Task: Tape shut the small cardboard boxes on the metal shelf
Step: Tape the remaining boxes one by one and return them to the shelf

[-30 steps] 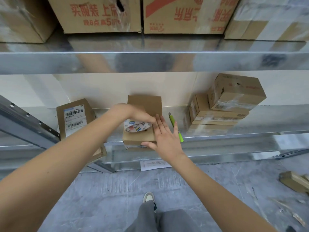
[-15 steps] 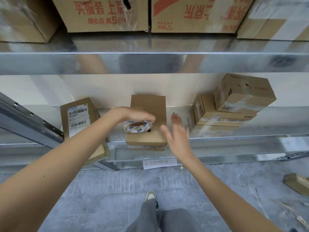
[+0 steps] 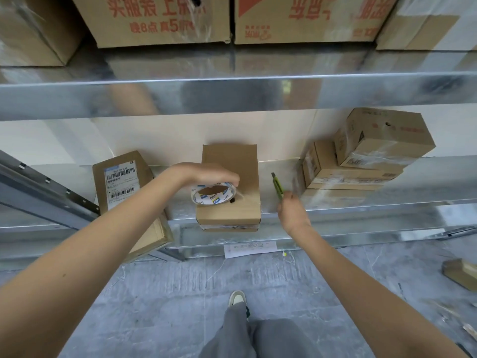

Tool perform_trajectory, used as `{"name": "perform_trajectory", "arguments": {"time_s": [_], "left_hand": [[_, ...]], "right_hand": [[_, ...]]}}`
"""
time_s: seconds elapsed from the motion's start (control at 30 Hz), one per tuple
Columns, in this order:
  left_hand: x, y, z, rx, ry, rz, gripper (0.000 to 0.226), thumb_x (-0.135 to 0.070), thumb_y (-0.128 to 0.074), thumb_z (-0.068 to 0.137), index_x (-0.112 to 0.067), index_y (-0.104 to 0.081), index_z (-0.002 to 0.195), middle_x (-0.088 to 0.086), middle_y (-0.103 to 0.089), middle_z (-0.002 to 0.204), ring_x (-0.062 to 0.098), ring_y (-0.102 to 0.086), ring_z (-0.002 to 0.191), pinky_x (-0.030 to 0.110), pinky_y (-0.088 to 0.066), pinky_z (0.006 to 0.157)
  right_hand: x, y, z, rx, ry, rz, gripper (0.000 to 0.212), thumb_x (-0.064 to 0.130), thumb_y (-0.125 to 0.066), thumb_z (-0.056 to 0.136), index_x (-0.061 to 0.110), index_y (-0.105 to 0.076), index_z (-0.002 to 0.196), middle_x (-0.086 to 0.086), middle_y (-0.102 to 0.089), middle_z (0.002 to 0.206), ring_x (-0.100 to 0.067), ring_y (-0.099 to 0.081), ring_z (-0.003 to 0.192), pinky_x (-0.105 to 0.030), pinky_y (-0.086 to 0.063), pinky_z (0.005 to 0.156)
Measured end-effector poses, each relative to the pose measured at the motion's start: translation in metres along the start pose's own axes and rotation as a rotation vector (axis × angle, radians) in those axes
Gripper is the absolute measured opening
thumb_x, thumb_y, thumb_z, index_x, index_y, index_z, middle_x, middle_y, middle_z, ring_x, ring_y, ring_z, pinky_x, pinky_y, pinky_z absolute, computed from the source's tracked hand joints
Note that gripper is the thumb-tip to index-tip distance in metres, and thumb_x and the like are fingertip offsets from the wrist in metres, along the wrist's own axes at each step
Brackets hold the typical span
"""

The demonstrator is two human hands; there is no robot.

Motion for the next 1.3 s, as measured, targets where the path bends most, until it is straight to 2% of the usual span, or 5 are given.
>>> {"name": "perform_trajectory", "arguments": {"time_s": [0.1, 0.2, 0.33, 0.47, 1.3], "left_hand": [[-0.004, -0.002, 0.002, 0.011, -0.016, 0.024, 0.023, -0.048, -0.058, 0.084, -0.026, -0.064, 0.079, -0.001, -0.062, 0.092, 0.013, -0.051, 0.068, 0.027, -0.041, 0.064], [-0.010, -0.004, -0.003, 0.042, -0.020, 0.045, 0.030, -0.050, -0.056, 0.076, -0.021, -0.059, 0.076, 0.002, -0.055, 0.089, 0.021, -0.043, 0.071, 0.031, -0.037, 0.069], [-0.018, -0.008, -0.011, 0.099, -0.030, 0.074, 0.029, -0.049, -0.052, 0.071, -0.021, -0.054, 0.078, 0.003, -0.045, 0.089, 0.022, -0.032, 0.082, 0.037, -0.029, 0.074], [-0.019, -0.007, -0.011, 0.077, -0.025, 0.085, 0.021, -0.041, -0.052, 0.086, -0.021, -0.056, 0.080, 0.002, -0.045, 0.090, 0.020, -0.033, 0.083, 0.032, -0.031, 0.068], [-0.019, -0.007, -0.014, 0.082, 0.004, 0.059, 0.017, -0.037, -0.053, 0.086, -0.023, -0.056, 0.077, 0.002, -0.044, 0.086, 0.020, -0.034, 0.080, 0.031, -0.030, 0.067]], "right_hand": [[-0.007, 0.025, -0.015, -0.082, -0.062, 0.280, 0.024, 0.009, -0.036, 0.100, -0.005, -0.050, 0.114, -0.026, -0.059, 0.097, -0.042, -0.057, 0.094, -0.038, -0.034, 0.067], [-0.006, 0.058, -0.046, -0.171, 0.000, 0.532, 0.024, 0.020, -0.045, 0.099, 0.010, -0.057, 0.081, 0.001, -0.045, 0.057, -0.028, -0.046, 0.058, -0.033, -0.029, 0.055], [0.004, 0.072, -0.076, -0.055, -0.037, 0.850, 0.028, 0.018, -0.059, 0.093, 0.007, -0.065, 0.068, -0.001, -0.028, 0.052, -0.017, -0.026, 0.037, -0.018, -0.022, 0.039], [0.028, 0.076, -0.092, -0.068, 0.072, 0.714, 0.027, 0.020, -0.062, 0.092, -0.002, -0.068, 0.077, 0.000, -0.027, 0.054, -0.015, -0.025, 0.051, -0.027, -0.024, 0.053], [0.056, 0.075, -0.099, -0.139, 0.108, 0.571, 0.026, 0.016, -0.059, 0.093, 0.014, -0.072, 0.071, 0.004, -0.031, 0.042, -0.012, -0.028, 0.051, -0.022, -0.026, 0.048]]}}
Point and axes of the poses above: each hand's wrist, its own z-axis towards the middle knuckle, its own y-axis out of the back of the hand, x = y × z, the point moved 7 cm from there along z, towards the middle knuckle
